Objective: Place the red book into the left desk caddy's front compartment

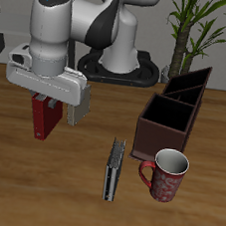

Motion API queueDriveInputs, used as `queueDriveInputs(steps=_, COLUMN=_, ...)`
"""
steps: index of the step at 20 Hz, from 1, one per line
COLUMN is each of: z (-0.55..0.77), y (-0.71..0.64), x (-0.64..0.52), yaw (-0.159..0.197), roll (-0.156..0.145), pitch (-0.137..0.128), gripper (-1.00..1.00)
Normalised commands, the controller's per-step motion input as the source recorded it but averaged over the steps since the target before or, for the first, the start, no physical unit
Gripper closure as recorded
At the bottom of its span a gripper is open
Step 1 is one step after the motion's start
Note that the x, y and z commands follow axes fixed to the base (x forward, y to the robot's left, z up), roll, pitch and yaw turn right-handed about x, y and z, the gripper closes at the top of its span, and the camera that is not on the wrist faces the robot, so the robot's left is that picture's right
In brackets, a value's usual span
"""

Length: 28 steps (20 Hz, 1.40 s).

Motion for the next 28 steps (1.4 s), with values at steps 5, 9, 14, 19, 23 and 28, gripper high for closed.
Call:
queueDriveInputs(steps=5, z=0.22, y=0.17, x=-0.52, yaw=0.003, roll=-0.009, pitch=-0.022, gripper=1.0)
queueDriveInputs(steps=9, z=0.16, y=0.18, x=-0.52, yaw=0.005, roll=-0.045, pitch=-0.034, gripper=1.0)
queueDriveInputs(steps=14, z=0.15, y=0.21, x=-0.47, yaw=0.019, roll=-0.038, pitch=-0.043, gripper=1.0)
queueDriveInputs(steps=19, z=0.13, y=0.17, x=-0.35, yaw=0.001, roll=-0.021, pitch=-0.043, gripper=1.0)
queueDriveInputs(steps=23, z=0.17, y=0.22, x=-0.44, yaw=0.009, roll=0.0, pitch=-0.046, gripper=1.0)
queueDriveInputs(steps=28, z=0.03, y=0.17, x=-0.32, yaw=-0.015, roll=-0.018, pitch=-0.019, gripper=1.0)
